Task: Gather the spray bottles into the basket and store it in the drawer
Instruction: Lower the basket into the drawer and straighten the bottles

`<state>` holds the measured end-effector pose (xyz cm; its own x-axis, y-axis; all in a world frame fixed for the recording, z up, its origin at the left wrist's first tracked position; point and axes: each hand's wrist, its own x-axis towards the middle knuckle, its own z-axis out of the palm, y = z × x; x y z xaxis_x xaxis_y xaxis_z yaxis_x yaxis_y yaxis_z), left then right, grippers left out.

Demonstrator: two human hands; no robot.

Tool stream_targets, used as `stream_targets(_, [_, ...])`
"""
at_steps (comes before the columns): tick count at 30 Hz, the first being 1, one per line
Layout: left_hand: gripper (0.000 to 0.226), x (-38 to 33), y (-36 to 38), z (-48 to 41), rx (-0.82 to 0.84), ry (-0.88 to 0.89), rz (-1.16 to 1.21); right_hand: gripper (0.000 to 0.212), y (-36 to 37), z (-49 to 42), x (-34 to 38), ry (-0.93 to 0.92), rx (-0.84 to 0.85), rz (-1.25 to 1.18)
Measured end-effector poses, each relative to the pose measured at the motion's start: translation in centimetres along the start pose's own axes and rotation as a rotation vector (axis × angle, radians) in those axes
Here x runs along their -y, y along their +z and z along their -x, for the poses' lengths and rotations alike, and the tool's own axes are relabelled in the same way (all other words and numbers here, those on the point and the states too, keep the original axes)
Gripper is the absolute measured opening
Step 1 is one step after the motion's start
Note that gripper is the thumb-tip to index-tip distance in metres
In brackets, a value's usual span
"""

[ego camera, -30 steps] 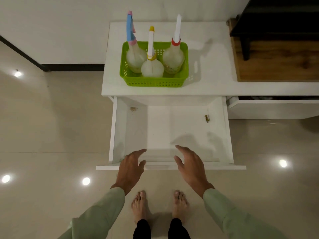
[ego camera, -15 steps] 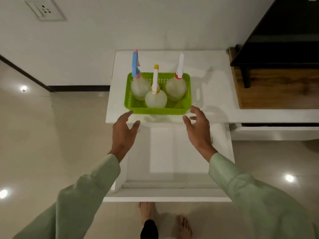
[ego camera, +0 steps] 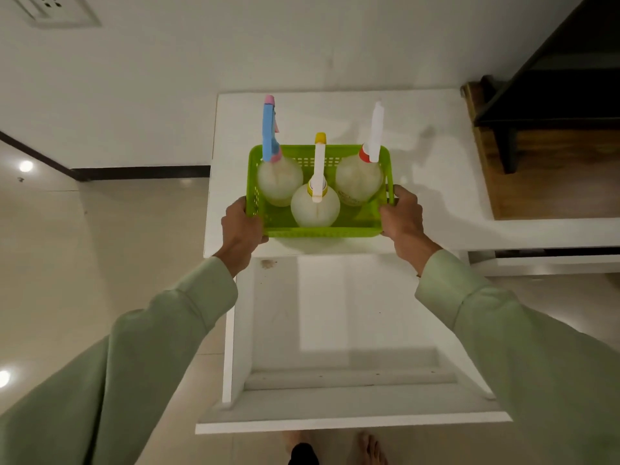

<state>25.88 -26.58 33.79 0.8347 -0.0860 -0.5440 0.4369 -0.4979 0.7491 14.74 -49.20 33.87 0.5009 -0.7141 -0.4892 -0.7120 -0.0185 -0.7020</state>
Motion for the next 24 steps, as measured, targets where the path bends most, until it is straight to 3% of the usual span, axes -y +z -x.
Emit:
stream_targets(12, [0.062, 0.0, -1.2, 4.5, -0.048, 0.119, 0.074, 0.043, -3.7, 2.4, -0.1, -0.153, -0.009, 0.025])
stream_targets(24, [0.068, 5.5, -2.5, 15.9, -0.081, 0.138, 0.049, 0.045, -7.8, 11.9, -6.0, -0.202, 0.063, 0.064])
